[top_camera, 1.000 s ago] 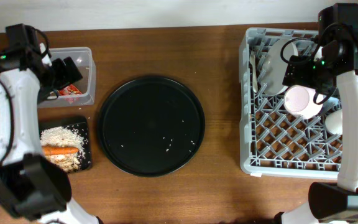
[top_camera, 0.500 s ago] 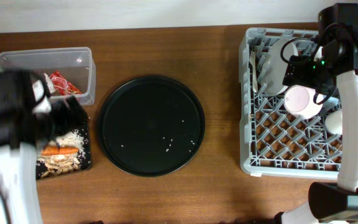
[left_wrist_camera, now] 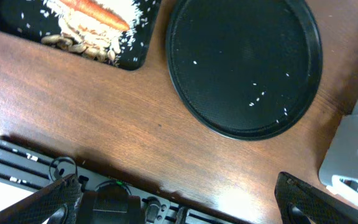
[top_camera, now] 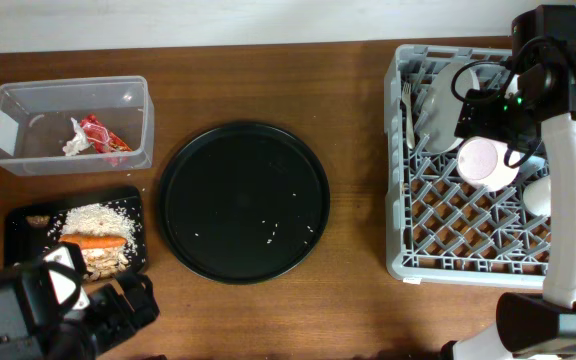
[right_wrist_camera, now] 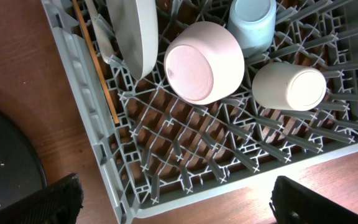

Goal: Sort waste into correct bins and load items into the dishwasher rack

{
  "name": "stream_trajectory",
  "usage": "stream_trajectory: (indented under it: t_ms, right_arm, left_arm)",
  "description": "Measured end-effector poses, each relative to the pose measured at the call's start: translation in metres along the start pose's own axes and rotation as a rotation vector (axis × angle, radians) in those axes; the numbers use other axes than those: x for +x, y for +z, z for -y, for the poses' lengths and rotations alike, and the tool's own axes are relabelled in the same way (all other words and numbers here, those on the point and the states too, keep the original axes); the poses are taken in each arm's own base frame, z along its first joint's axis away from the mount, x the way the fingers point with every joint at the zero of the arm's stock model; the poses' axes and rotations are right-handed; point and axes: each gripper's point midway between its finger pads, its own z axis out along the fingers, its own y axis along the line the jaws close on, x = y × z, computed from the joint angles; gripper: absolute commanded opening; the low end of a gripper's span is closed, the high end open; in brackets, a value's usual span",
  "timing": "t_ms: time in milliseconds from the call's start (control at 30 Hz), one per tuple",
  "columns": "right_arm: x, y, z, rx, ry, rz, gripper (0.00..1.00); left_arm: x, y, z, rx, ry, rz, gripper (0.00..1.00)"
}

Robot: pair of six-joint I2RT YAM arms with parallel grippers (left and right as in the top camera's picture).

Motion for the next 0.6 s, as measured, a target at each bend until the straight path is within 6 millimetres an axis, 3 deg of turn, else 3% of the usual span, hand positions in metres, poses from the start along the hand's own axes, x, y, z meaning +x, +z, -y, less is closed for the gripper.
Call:
stream_trajectory:
  t_ms: [133, 233, 400, 600]
  right_arm:
    - [0.0, 0.0, 0.0, 0.0, 0.001, 0.0, 0.99]
    - [0.0, 0.0, 0.0, 0.0, 0.001, 0.0, 0.99]
    - [0.0, 0.0, 0.0, 0.0, 0.001, 0.0, 0.99]
    - [0.0, 0.0, 0.0, 0.0, 0.002, 0.0, 0.99]
  left_arm:
    - [0.004, -0.002, 0.011, 0.058, 0.081, 0.02, 0.99]
    - [-0.018, 0.01, 0.035, 0.161, 0.229, 0.139, 0.99]
    - [-0.016, 0.054, 0.062, 0.306, 0.462, 0.293, 0.99]
    - [-0.007, 0.106, 0.077, 0.445, 0.568, 0.546, 0.99]
